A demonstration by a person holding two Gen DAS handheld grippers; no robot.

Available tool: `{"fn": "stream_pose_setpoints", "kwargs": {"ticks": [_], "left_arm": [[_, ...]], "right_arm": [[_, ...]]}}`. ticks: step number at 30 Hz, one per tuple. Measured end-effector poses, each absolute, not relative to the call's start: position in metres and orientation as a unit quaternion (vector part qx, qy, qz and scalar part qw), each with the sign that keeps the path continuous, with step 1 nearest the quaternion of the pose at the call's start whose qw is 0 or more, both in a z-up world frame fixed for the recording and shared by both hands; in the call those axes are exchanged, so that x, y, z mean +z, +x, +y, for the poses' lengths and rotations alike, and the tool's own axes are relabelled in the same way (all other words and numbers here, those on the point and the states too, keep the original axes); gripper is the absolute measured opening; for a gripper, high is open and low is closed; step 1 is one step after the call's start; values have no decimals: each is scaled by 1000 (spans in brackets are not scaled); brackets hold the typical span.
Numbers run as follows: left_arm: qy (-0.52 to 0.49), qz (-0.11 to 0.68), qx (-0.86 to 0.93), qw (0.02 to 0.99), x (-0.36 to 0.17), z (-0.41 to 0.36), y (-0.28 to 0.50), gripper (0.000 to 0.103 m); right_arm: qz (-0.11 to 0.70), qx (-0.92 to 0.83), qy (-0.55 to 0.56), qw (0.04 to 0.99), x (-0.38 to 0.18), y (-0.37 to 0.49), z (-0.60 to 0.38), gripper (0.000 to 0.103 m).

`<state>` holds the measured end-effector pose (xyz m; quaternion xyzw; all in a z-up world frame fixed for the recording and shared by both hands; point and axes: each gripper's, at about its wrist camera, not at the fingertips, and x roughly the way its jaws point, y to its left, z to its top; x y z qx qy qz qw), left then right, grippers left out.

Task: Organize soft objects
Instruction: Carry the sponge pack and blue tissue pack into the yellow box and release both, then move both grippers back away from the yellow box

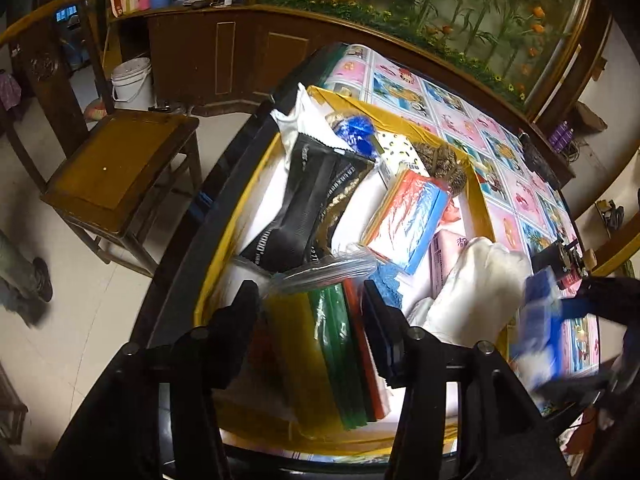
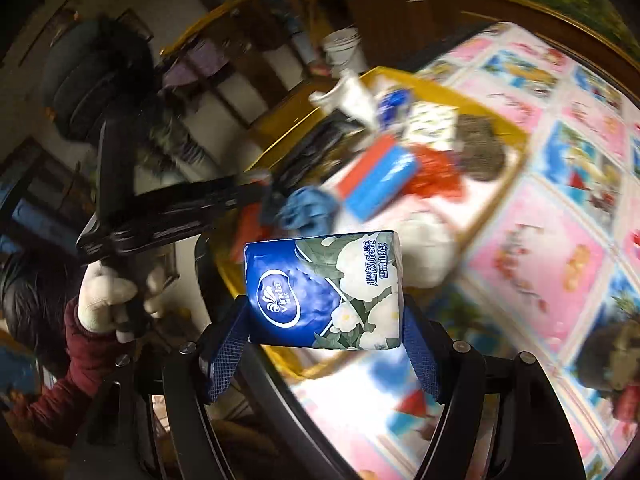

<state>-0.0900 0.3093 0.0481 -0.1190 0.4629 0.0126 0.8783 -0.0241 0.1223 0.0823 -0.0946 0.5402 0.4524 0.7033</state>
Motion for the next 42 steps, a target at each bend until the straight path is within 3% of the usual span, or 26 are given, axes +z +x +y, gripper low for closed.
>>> {"fn": "stream_pose_setpoints", "kwargs": {"ticks": [5,10,13,24,28,29,31,33,42], "left_arm": [[-157,454,-55,875,44,305,-91,55],[-169,466,-69,866,39,297,-85,70],[-145,459,-36,876,44,293,-91,72],[-121,362,21,924,86,292,-131,78],[-62,273,143,949,111,276,-157,78],[-46,241,176,953,120,269,-168,83],[-46,190,184,963,132,258,-188,102],[-73,148,154,974,134,253,-202,103],[-32,201,201,958,129,217,-184,103]], "right_arm": [[544,450,-150,691,51,-48,168,73],[541,435,-174,699,34,-60,182,76],[539,419,-184,708,28,-57,187,91],[507,434,-101,737,69,-62,143,93],[466,423,-66,775,80,-69,116,93],[452,417,-60,786,83,-72,108,93],[414,396,-53,818,91,-87,88,93],[375,368,-45,850,95,-97,72,102],[374,337,-23,864,83,-126,46,103]]}}
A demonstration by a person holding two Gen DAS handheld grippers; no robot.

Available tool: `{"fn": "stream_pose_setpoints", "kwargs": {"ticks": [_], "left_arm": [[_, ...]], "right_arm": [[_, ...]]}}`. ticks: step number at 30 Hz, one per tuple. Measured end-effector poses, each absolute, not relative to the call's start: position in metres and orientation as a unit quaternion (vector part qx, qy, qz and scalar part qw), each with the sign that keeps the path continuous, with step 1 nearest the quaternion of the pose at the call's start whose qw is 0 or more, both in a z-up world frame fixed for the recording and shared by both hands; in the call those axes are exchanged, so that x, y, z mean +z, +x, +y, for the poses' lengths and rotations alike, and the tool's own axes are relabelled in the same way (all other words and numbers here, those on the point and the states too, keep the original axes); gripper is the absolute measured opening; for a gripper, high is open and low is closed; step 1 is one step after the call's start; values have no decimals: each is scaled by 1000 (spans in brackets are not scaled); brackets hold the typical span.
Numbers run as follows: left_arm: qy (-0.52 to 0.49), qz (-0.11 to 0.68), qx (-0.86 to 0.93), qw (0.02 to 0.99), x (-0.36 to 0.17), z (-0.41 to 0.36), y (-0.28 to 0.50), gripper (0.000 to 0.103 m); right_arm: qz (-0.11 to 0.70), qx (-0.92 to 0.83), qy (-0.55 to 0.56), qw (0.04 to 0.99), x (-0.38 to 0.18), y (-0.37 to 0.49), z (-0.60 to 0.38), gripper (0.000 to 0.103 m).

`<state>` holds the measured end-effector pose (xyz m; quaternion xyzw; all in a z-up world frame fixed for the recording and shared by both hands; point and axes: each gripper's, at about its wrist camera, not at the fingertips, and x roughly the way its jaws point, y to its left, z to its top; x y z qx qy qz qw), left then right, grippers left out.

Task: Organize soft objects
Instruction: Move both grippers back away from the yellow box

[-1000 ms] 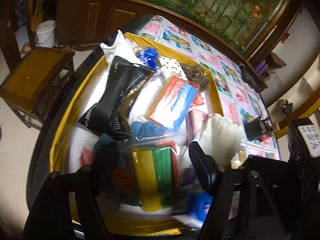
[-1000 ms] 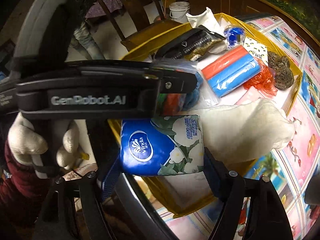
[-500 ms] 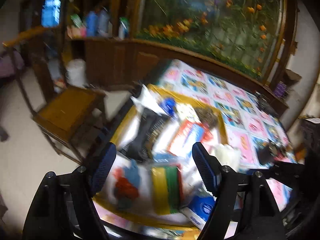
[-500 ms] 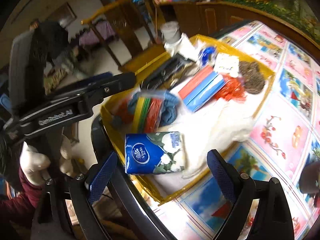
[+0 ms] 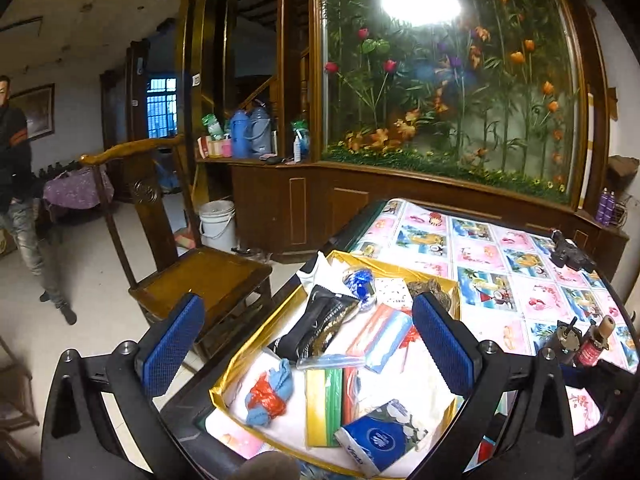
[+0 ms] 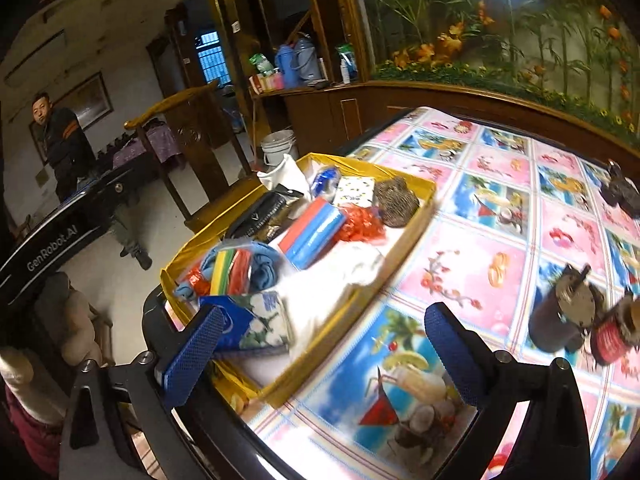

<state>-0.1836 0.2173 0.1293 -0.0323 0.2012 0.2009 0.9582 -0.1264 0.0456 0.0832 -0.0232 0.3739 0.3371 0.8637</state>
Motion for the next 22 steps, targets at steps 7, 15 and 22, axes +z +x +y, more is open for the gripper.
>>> {"fn": "stream_pose_setpoints", "kwargs": {"ticks": [7,15,22], "left_arm": [[-35,235,216,947,124,211,-178,103],[-34,254,216,942,117,205,-177,103],[-34,262,214,940,110,207,-176,103]], "right_arm": [[376,338,-24,862,89,-131,33,103],[382,342,-37,858,84,-132,40,103],[391,340,-37,854,78,-128,47,103]]}}
